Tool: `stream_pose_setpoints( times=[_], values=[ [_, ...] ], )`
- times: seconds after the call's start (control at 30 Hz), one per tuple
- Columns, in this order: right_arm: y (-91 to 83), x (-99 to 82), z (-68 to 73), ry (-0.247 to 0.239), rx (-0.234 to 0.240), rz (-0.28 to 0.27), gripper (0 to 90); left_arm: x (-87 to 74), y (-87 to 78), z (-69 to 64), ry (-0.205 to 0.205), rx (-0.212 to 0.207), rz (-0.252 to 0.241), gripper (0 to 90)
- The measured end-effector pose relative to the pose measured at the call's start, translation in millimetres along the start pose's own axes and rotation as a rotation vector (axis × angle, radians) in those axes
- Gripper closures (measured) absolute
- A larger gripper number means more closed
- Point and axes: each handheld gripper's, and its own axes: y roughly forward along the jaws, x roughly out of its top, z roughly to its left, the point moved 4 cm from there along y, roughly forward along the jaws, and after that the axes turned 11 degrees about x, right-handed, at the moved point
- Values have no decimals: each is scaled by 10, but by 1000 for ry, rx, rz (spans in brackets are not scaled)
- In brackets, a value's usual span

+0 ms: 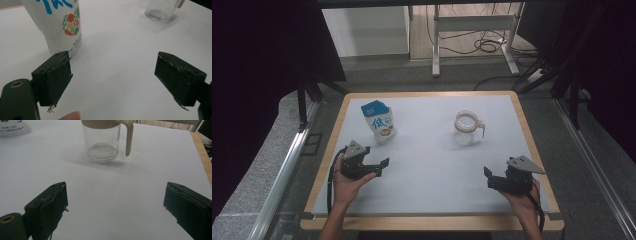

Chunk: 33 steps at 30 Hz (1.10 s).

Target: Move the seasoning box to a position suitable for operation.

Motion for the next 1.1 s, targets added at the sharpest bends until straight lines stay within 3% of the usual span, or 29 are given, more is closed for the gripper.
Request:
stream_pose_setpoints(
  times=[0.2, 0.33, 0.57, 0.73, 0.8, 1.1],
  values=[
    [-39, -15, 1, -3, 19, -11, 68, -130, -13, 14, -34, -22, 40, 160],
    [-26, -30, -16, -5, 25, -2, 71, -219, -12, 24, -35, -17, 54, 170],
    [-28, -3, -36, -11, 24, -14, 84, -253, -47, 62, -42, -40, 49, 193],
    [1, 26, -17, 1, 42, -18, 84, -284, -49, 78, -49, -51, 71, 198],
    [33, 66, -6, 2, 48, -13, 83, -300, -59, 89, -66, -59, 84, 196],
    [189, 513, -19, -24, 71, -57, 75, -288, -109, 61, -63, -77, 77, 184]
  ],
)
